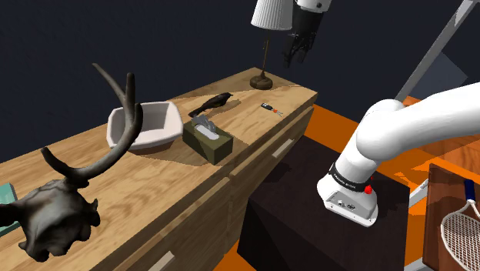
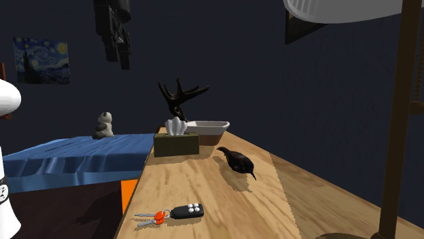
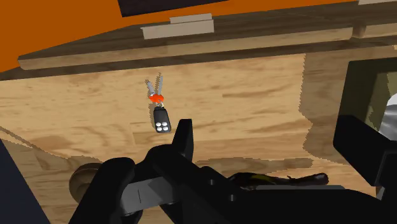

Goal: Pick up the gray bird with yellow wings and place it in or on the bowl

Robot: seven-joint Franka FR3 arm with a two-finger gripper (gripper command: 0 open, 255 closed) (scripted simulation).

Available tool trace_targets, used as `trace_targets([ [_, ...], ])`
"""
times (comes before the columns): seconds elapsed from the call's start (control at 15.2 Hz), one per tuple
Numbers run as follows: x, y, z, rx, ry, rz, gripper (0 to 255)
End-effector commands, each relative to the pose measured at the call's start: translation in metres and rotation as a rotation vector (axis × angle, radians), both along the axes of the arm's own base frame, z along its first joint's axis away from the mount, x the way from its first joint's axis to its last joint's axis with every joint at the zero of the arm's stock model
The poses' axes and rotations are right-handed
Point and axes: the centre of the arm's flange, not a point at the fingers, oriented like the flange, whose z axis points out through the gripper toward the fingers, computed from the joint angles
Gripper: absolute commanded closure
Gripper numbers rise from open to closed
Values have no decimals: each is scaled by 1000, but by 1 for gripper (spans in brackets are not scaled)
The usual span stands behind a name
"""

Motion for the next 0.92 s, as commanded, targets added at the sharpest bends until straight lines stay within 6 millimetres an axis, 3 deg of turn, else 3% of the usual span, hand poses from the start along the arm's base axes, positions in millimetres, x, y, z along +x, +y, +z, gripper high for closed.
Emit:
trace_targets([
  [0.0, 0, 0, 0, 0, 0, 0, 0],
  [0.46, 62, 53, -50, -10, 15, -279, 0],
  [0.86, 124, 84, -95, -18, 27, -518, 0],
])
